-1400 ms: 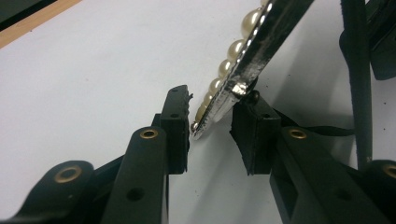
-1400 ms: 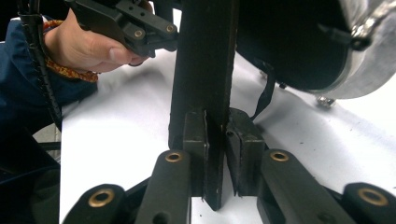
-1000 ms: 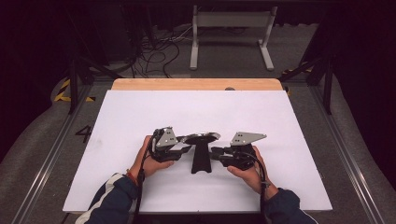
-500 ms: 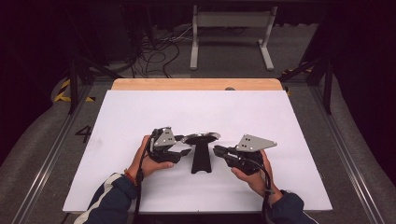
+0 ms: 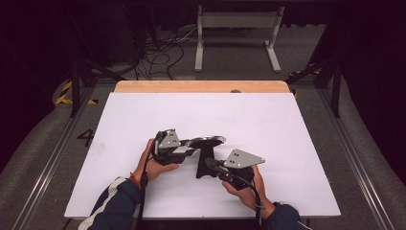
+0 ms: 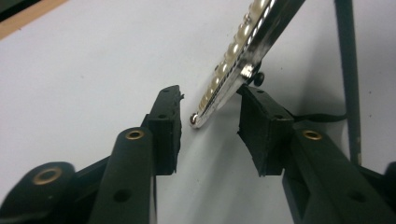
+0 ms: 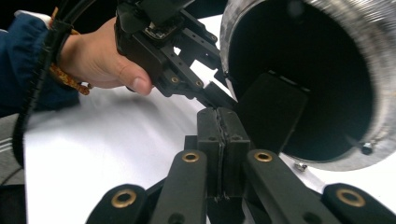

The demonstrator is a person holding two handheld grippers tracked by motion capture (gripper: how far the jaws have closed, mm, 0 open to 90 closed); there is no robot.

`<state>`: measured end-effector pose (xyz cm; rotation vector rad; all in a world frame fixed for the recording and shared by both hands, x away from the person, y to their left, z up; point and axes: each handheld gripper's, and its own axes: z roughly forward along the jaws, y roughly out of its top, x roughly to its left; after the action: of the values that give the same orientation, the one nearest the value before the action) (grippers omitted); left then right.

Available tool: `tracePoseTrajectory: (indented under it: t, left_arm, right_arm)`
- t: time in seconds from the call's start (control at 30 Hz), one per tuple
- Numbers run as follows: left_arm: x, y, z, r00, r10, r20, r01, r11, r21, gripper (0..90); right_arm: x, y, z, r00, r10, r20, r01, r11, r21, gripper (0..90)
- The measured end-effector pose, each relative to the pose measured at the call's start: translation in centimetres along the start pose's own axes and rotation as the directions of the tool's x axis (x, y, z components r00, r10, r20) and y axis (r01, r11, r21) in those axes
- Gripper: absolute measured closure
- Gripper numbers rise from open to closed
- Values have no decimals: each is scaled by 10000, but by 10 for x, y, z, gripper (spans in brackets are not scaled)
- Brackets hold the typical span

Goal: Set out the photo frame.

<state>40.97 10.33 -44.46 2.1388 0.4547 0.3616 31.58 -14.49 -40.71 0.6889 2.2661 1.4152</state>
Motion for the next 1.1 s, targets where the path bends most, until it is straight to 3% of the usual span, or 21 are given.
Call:
tracePoseTrajectory:
  t: [0.07,0.3,0.73,1.03,1.1]
  left_arm:
    - [1,0,0,9999,-44,117,45,9999,-111,653]
    - [-4,1,1,9998,146,-118,-147,9999,-27,735]
    - [-6,1,2,9996,140,-258,-141,9999,-47,741]
    - [-9,2,1,9979,368,-526,-362,9993,124,750]
    - [-9,2,1,9974,459,-560,-451,9988,166,753]
  right_arm:
    - [3,-2,5,10000,25,77,-25,10000,58,900]
    - [13,-8,18,9993,181,328,-190,9994,277,900]
    - [34,-17,45,9956,-61,940,-3,9977,671,900]
    - [33,-21,50,9924,-46,1231,-86,9943,1064,900]
    - [32,-21,50,9939,-99,1100,-48,9912,1325,900]
